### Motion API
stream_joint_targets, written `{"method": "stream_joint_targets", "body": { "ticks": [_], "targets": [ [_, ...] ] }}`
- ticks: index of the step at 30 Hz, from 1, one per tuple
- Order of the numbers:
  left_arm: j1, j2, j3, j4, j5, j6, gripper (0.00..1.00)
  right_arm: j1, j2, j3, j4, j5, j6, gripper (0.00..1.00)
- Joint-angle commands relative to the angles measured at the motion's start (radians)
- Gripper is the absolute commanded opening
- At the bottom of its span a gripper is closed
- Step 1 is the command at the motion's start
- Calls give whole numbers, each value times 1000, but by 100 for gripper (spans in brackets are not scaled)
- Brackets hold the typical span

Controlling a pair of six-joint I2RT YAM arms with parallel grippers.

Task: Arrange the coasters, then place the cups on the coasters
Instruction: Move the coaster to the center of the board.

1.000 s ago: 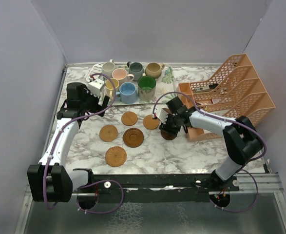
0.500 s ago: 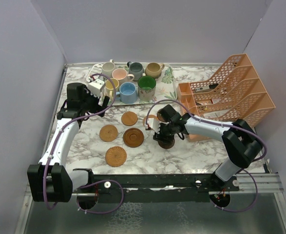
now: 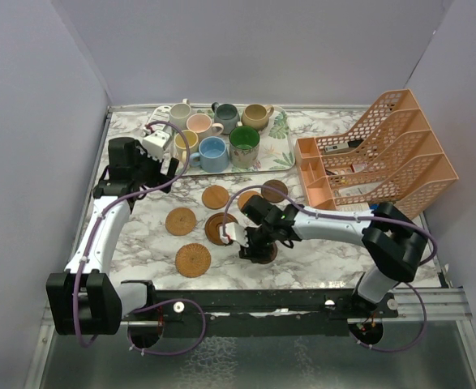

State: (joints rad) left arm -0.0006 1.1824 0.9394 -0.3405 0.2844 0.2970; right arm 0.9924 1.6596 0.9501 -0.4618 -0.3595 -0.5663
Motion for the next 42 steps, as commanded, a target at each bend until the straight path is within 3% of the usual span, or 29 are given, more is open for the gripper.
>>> {"method": "stream_joint_targets", "body": {
  "ticks": [1,15,42],
  "targets": [
    [22,14,5,30,-33,-24,99,56,58,65,67,-47,18,47],
    [46,-6,-14,39,-15,-29,99,143,132,133,52,-100,7,47],
    [66,-2,-16,37,17,-32,99,160,41,22,0,-184,-26,46]
  ]
}}
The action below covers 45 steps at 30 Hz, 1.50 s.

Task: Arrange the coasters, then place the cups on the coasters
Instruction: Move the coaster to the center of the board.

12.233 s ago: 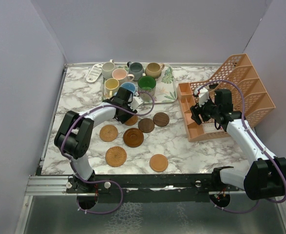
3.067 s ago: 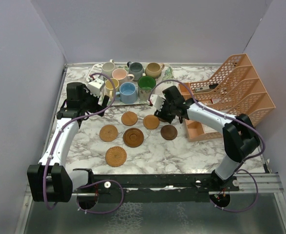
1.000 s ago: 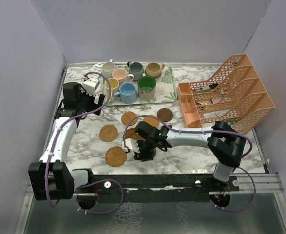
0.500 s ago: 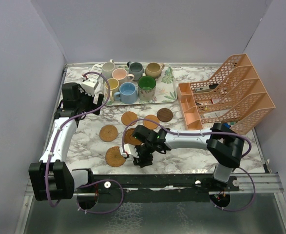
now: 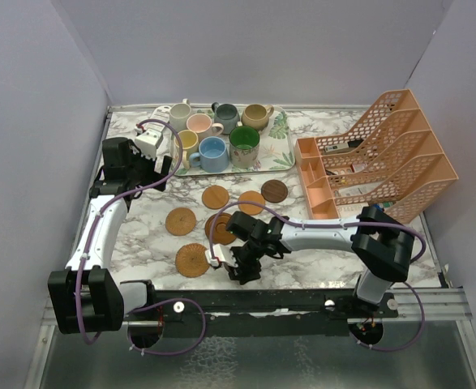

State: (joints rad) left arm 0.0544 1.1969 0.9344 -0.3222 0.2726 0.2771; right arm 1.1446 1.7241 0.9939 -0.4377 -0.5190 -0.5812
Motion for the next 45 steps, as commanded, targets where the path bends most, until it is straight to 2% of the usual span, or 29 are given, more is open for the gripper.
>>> {"method": "stream_joint_targets", "body": {
  "ticks": [1,9,31,39,45],
  "targets": [
    [11,-14,-10,18,30,-13,99,8,-23,-20,-23,-20,-10,46],
    [13,-16,-11,18,39,-16,99,3,-34,-23,-7,60,-9,46],
    [19,-22,-14,16,53,-16,99,-51,-72,-34,-5,91,-11,45],
    [19,-20,-14,15,61,-16,99,-167,-148,-12,24,61,20,45],
    [19,-22,-14,17,72,-17,99,-341,-174,23,46,77,61,45]
  ]
}}
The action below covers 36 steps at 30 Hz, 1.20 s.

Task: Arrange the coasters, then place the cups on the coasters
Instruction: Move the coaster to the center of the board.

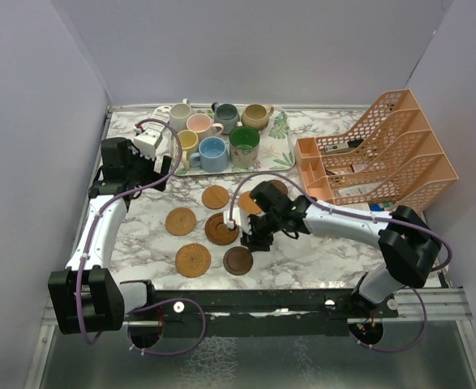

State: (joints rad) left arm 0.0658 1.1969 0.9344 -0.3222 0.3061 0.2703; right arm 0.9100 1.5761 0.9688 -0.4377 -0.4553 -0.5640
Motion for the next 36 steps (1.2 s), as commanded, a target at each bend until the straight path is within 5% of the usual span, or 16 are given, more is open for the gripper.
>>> {"method": "stream_joint_targets", "body": {
  "ticks": [1,16,36],
  "targets": [
    [8,-23,-14,16,40,-12,99,-138,-23,60,50,27,54,45],
    [8,-67,-27,17,62,-17,99,-402,202,293,52,349,227,47],
    [8,-76,-29,23,80,-22,99,-427,325,254,1,348,191,47]
  ]
}}
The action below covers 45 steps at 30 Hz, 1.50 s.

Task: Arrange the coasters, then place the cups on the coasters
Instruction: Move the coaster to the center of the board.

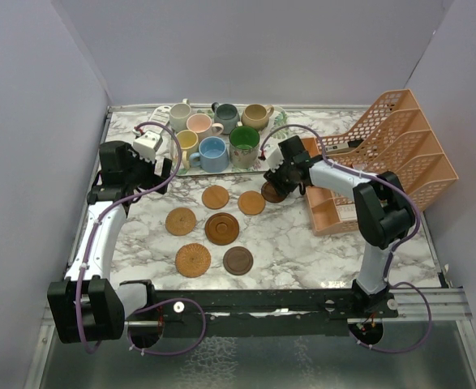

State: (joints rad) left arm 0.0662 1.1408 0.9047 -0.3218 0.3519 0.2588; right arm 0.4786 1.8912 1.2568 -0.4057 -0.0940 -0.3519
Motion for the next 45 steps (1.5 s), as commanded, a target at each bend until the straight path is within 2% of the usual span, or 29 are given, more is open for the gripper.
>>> {"method": "stream_joint_targets", "body": {
  "ticks": [1,24,35,45],
  "targets": [
    [7,-19,3,23,34,-11,99,5,9,-39,-35,-16,-22,47],
    [7,-16,-9,36,33,-4,99,28,-140,-257,-122,-88,-53,45],
    [8,-15,-10,36,29,0,99,174,-216,-370,-151,-165,-66,45],
    [9,-21,-12,33,22,2,99,304,-216,-361,-159,-247,-118,45]
  ]
}}
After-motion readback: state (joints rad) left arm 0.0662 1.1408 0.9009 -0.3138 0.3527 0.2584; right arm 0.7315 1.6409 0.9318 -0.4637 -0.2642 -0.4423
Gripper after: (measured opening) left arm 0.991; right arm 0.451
